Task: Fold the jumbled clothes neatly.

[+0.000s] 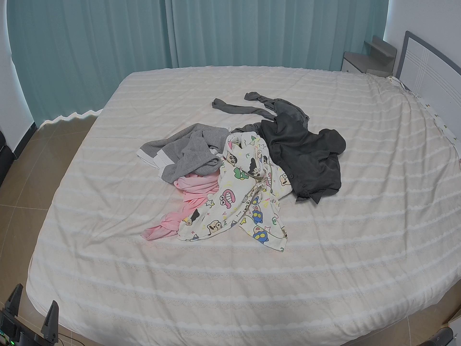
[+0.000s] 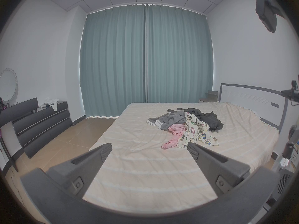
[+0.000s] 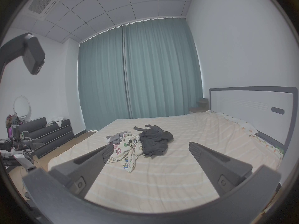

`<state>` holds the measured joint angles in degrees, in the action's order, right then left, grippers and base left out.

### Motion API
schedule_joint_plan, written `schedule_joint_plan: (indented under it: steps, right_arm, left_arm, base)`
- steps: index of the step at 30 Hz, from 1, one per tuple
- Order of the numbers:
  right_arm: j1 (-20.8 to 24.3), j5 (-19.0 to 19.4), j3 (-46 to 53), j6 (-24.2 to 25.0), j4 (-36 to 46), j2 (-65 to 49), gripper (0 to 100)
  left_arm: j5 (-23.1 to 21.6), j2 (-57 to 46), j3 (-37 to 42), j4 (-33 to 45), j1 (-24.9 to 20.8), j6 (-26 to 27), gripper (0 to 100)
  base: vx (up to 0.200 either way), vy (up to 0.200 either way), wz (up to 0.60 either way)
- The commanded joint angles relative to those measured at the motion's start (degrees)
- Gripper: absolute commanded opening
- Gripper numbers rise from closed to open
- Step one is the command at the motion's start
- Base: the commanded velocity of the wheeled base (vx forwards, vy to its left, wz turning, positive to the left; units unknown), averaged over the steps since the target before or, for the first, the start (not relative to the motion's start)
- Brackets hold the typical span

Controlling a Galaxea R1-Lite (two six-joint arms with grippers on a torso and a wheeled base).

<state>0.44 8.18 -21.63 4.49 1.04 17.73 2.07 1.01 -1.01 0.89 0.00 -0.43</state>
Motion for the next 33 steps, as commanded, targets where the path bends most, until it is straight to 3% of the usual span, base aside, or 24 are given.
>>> schedule_joint_plan:
  steps: [1,3,6,7,12,22,29,33]
  right_arm:
    - [14.1,15.0,-10.0,13.4,-22.5,74.0,100]
    - [15.5,14.8,-11.4,16.7,-26.3,79.4,100]
    - [15.6,14.8,-11.8,17.4,-27.0,80.4,100]
    - [17.1,14.1,-13.4,20.8,-30.4,85.7,100]
    - [19.9,11.4,-16.7,25.5,-35.8,94.2,100]
    - [20.7,10.1,-26.5,25.6,-33.6,104.1,100]
    - [22.1,5.4,-34.2,25.7,-30.6,111.6,100]
    - [23.7,0.2,-37.5,25.2,-30.1,115.8,100]
  left_arm:
    - [-0.1,-0.9,0.7,0.0,0.0,-0.3,100]
    - [-0.1,-0.9,0.7,0.0,0.0,-0.4,100]
    - [-0.1,-0.9,0.7,0.0,0.0,-0.4,100]
    - [-0.1,-0.9,0.7,0.0,0.0,-0.3,100]
    - [-0.1,-0.9,0.7,0.0,0.0,-0.5,100]
    - [-0.1,-0.9,0.7,0.0,0.0,-0.5,100]
    - [-0.1,-0.9,0.7,0.0,0.0,-0.6,100]
    - [-0.1,-0.9,0.7,0.0,0.0,-0.6,100]
  base:
    - [0.000,0.000,0.00]
    - [0.000,0.000,0.00]
    - [0.000,0.000,0.00]
    - [0.000,0.000,0.00]
    - [0.000,0.000,0.00]
    - [0.000,0.000,0.00]
    - [0.000,0.000,0.00]
    - [0.000,0.000,0.00]
